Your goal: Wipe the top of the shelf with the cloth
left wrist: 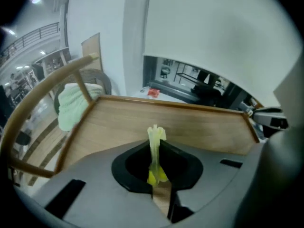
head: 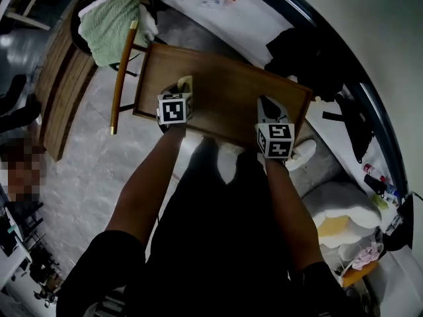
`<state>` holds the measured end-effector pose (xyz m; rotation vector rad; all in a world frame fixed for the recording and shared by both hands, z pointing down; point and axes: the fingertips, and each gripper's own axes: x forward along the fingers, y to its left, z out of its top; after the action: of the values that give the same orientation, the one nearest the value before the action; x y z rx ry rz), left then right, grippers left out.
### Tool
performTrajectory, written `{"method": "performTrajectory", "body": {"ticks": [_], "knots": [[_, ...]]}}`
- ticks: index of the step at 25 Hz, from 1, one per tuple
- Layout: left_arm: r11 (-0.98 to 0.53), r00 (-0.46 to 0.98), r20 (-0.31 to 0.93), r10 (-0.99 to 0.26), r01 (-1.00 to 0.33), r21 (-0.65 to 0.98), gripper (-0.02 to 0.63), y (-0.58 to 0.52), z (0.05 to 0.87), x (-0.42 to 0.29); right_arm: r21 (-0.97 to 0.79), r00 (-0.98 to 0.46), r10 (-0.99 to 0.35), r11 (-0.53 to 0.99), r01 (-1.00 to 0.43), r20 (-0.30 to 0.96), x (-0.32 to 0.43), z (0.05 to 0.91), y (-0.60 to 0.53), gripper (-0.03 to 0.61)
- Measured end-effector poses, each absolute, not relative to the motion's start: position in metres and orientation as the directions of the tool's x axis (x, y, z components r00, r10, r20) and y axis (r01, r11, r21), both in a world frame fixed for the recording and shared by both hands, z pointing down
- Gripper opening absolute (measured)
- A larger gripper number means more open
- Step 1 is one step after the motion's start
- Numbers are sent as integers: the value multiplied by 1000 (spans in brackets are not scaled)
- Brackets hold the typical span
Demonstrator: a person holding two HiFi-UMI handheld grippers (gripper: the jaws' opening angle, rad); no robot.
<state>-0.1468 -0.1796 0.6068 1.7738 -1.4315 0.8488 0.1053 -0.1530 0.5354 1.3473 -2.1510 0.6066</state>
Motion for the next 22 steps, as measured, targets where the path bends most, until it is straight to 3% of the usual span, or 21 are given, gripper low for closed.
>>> {"method": "performTrajectory", "body": {"ticks": [7,11,15,22], "knots": [[-377,422,820,-387,-884,277,35,-99,614,89,-65,-227,-726,244,-968,649,255,531,-114,31],[-459,506,806,-306,-820,341,35,-60,618,190,-59,-190,-732,201,-978,654,313,534,-92,31],[-529,525,806,-274,-782,329,35,-48,618,237,-71,-183,-731,182,-981,657,335,539,-76,31],[-553,510,815,-274,-777,300,35,-49,621,243,-98,-232,-714,224,-970,661,322,544,-68,31]]}}
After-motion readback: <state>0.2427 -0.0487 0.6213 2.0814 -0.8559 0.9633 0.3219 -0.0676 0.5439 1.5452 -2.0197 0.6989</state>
